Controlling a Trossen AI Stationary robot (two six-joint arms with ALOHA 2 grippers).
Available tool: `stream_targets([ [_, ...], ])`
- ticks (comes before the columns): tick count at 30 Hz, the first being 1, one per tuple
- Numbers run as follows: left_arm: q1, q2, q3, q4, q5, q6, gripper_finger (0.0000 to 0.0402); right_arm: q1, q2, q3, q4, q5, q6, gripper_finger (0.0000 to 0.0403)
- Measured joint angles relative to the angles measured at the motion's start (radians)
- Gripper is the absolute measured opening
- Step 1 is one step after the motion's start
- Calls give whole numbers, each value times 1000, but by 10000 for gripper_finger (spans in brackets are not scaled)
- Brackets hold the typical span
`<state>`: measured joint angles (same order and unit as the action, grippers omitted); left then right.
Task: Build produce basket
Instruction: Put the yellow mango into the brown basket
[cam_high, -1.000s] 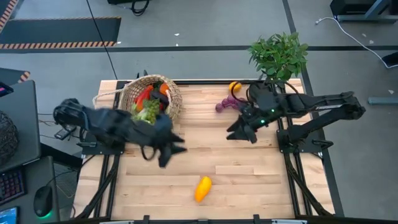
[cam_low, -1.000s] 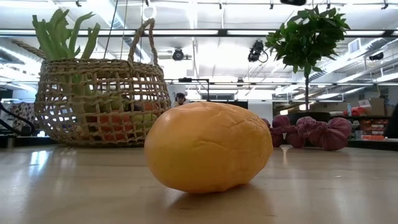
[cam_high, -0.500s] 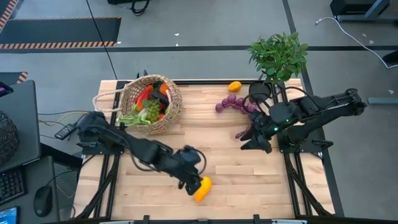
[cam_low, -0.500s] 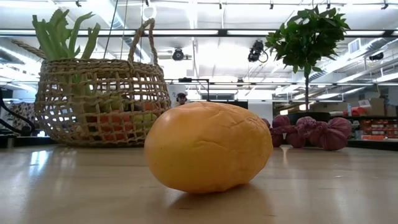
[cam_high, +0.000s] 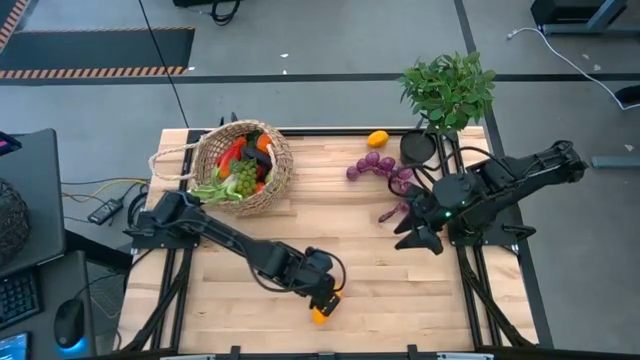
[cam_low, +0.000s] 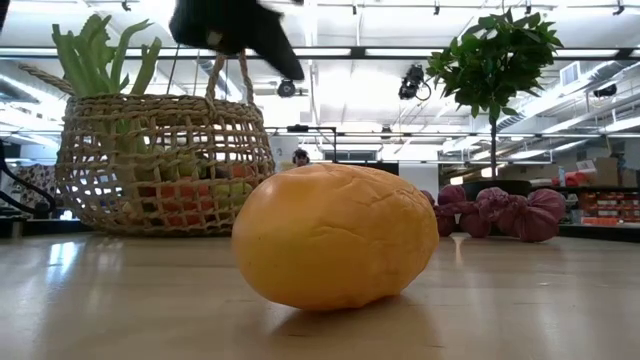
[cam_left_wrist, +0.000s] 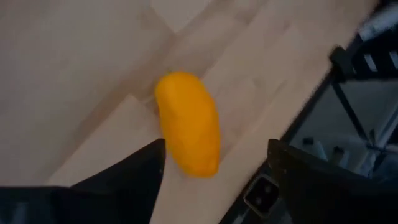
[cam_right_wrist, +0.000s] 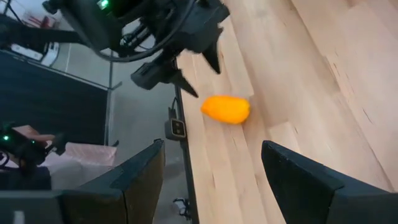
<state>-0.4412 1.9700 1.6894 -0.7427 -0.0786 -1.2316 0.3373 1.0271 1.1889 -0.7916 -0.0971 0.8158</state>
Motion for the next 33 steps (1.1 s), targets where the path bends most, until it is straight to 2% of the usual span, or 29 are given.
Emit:
stream_targets([
  [6, 26, 66, 0, 69, 43, -41, 345, 42, 0, 0, -43, 38, 4, 270],
  [12, 31, 116, 0, 59, 64, -45, 372, 89, 0, 0, -74, 55, 30, 270],
  [18, 31, 162, 1, 61, 71, -80, 378, 115, 0, 0, -96, 81, 44, 270],
  [26, 29, 220, 0, 134, 141, -119, 378, 120, 0, 0, -103, 100, 54, 270],
  [33, 22, 240, 1, 151, 149, -122, 378, 120, 0, 0, -107, 116, 54, 270],
])
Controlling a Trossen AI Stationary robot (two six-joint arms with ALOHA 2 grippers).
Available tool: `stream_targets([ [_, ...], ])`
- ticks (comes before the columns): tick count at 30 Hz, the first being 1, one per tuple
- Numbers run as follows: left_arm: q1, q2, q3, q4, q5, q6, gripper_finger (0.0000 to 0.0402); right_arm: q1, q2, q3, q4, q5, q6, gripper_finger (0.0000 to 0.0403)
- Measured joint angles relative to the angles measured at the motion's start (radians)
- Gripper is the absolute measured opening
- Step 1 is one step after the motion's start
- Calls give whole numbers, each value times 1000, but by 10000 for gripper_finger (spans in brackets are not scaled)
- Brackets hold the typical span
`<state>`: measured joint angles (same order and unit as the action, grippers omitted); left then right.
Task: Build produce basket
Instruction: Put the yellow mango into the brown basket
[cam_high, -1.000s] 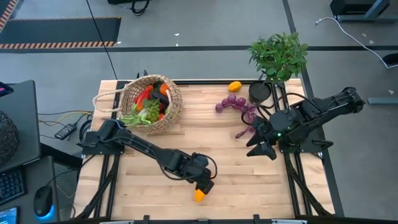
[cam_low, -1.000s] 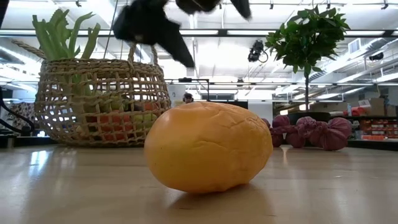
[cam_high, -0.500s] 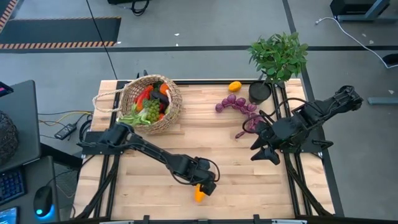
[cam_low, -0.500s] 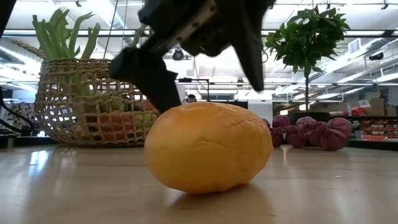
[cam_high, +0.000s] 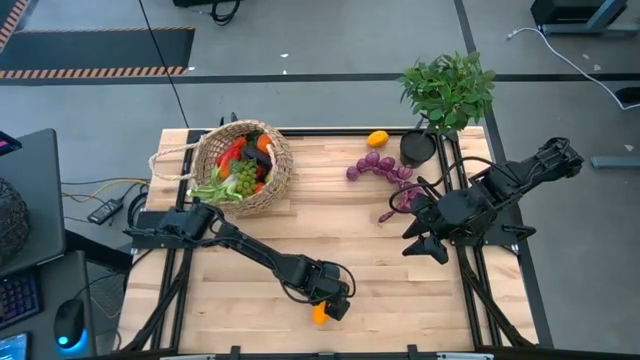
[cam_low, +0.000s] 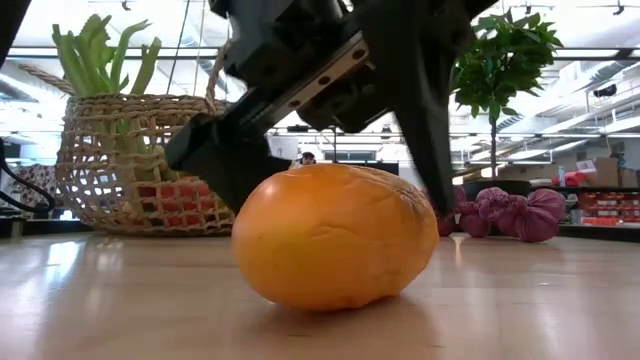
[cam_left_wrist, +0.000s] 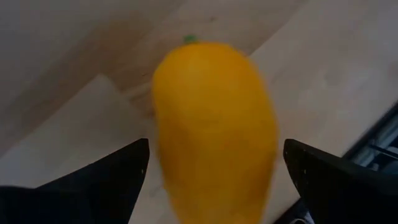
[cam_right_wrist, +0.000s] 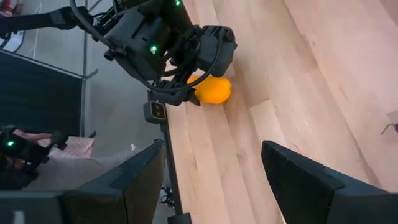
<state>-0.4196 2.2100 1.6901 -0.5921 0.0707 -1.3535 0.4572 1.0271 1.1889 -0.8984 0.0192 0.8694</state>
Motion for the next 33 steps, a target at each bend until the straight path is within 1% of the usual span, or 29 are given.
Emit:
stream_targets([
  [4, 1, 2, 0, -2, 3, -17, 374, 0, 0, 0, -3, 18, -6, 270],
  [7, 1, 2, -1, 0, 4, -35, 356, 0, 0, 0, -13, 18, -6, 270],
  [9, 0, 2, 0, 8, 6, -49, 334, 0, 0, 0, -18, 18, -7, 270],
  [14, 1, 2, 0, 19, 9, -50, 263, 0, 0, 0, -19, 18, -8, 270],
  [17, 4, 2, 0, 18, 33, -40, 227, 0, 0, 0, -19, 18, -8, 270],
  [24, 27, -6, -1, 16, 120, 3, 224, 0, 0, 0, -20, 18, -8, 270],
  [29, 46, -71, -1, 14, 121, 40, 231, 0, 0, 0, -21, 18, -8, 270],
  [33, 77, -143, -1, 4, 94, 82, 225, 0, 0, 0, -24, 39, -5, 270],
])
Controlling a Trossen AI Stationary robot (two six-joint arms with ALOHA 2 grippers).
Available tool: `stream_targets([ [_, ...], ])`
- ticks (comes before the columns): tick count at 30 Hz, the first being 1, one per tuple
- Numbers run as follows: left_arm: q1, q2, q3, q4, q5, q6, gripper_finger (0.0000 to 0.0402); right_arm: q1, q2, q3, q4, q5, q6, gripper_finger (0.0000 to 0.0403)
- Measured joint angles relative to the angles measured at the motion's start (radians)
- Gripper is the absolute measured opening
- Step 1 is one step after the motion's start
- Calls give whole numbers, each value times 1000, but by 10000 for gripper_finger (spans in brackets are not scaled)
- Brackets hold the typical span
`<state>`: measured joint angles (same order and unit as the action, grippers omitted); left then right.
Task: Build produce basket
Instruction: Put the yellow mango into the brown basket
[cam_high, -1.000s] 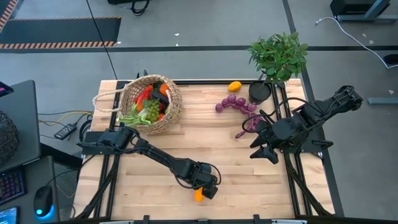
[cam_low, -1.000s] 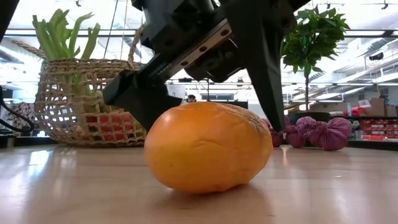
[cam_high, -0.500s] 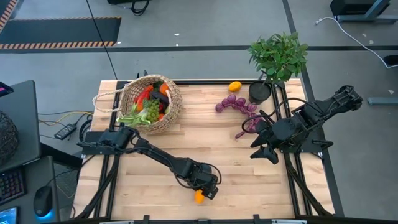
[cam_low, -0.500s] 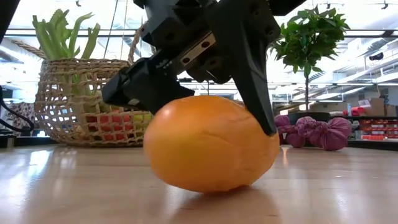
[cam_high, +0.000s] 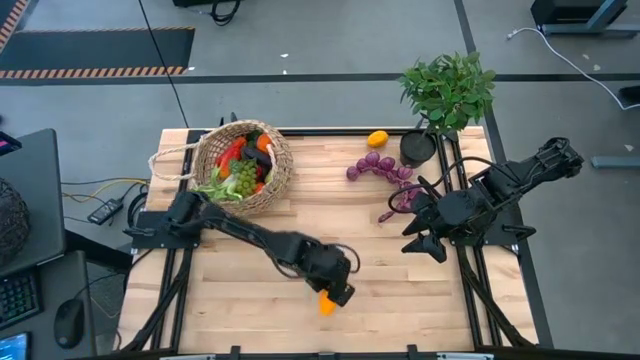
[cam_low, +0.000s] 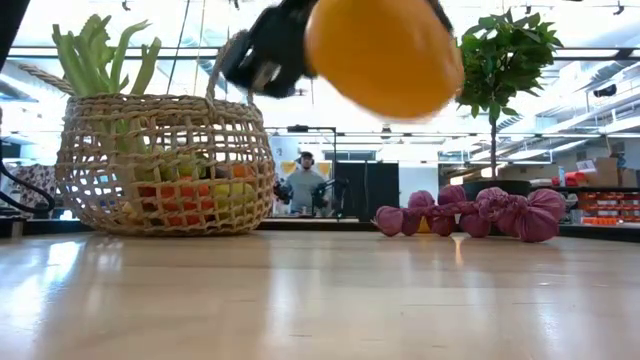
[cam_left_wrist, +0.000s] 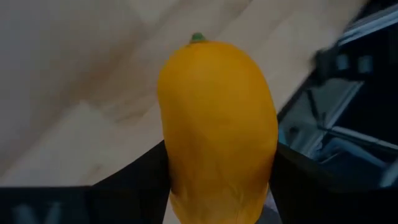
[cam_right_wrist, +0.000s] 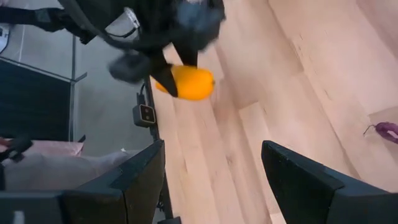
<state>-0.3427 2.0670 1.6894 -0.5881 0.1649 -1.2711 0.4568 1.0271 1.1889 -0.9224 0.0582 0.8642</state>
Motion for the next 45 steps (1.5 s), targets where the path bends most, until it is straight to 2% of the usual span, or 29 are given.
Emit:
stream_targets([
  [10, 80, -277, 0, -110, -186, 160, 227, -3, 0, 0, 0, 85, 17, 270],
  [16, 124, -444, 0, -101, -304, 339, 229, -30, 0, 0, 1, 133, 17, 270],
  [23, 161, -590, 0, -79, -392, 521, 231, -78, 0, 0, 7, 159, 16, 270],
  [28, 192, -670, 1, -67, -475, 615, 232, -120, 0, 0, 9, 169, 16, 270],
  [34, 255, -753, 0, -239, -634, 666, 233, -169, 0, 0, 12, 169, 16, 270],
  [38, 317, -785, 0, -369, -655, 662, 233, -192, 0, 0, 17, 169, 19, 270],
  [45, 417, -802, 0, -490, -695, 687, 233, -216, 2, 0, 20, 168, 27, 270],
])
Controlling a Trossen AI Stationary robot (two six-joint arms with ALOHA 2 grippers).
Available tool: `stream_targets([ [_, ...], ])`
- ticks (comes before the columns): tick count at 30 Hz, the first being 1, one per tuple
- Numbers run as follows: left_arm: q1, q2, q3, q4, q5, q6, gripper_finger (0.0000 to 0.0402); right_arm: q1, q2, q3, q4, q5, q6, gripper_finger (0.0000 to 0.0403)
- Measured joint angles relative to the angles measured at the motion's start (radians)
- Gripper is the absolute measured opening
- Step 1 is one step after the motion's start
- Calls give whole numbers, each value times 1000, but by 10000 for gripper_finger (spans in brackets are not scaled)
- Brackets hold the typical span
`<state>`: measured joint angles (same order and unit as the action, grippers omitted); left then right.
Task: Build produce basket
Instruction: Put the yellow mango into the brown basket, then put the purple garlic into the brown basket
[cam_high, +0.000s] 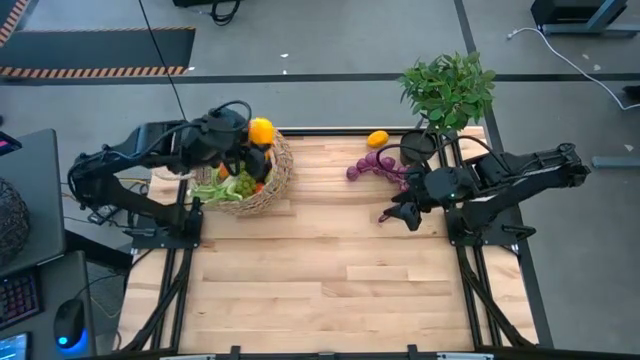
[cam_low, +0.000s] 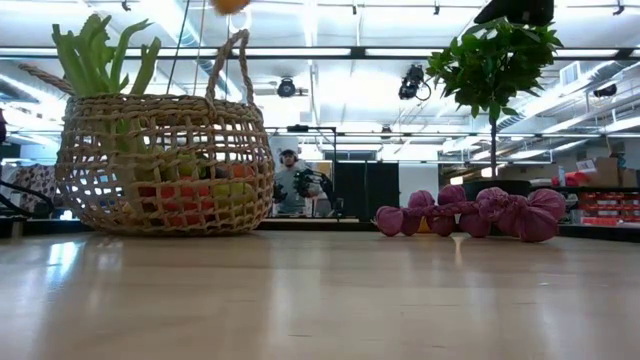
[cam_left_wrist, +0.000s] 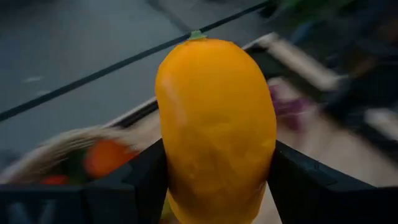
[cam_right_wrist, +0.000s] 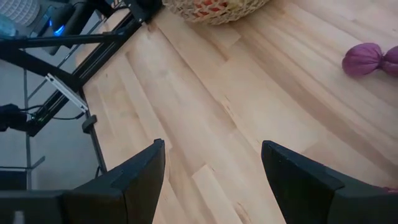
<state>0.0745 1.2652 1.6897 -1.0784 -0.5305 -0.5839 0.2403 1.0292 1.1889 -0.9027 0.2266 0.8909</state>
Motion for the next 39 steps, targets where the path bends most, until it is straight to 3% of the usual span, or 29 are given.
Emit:
stream_targets([
  [6, 91, -6, 0, -217, -73, -39, 234, -2, 0, 0, 4, -15, 0, 270],
  [13, 190, 39, -1, -410, 3, -85, 265, -22, 0, 0, 4, -13, 0, 270],
  [18, 204, 73, 0, -417, 105, -54, 320, -59, 0, 0, 4, 24, 7, 270],
  [22, 208, 98, -1, -422, 118, -51, 352, -84, 0, 0, 4, 50, 6, 270],
  [26, 208, 96, -1, -388, 134, -66, 356, -114, 0, 0, -5, 87, 3, 270],
  [30, 208, 62, 6, -284, 246, -85, 357, -163, 29, 0, -11, 153, -24, 274],
  [39, 159, 54, 238, -189, 274, 37, 357, -297, 238, 0, 3, 102, -206, 310],
])
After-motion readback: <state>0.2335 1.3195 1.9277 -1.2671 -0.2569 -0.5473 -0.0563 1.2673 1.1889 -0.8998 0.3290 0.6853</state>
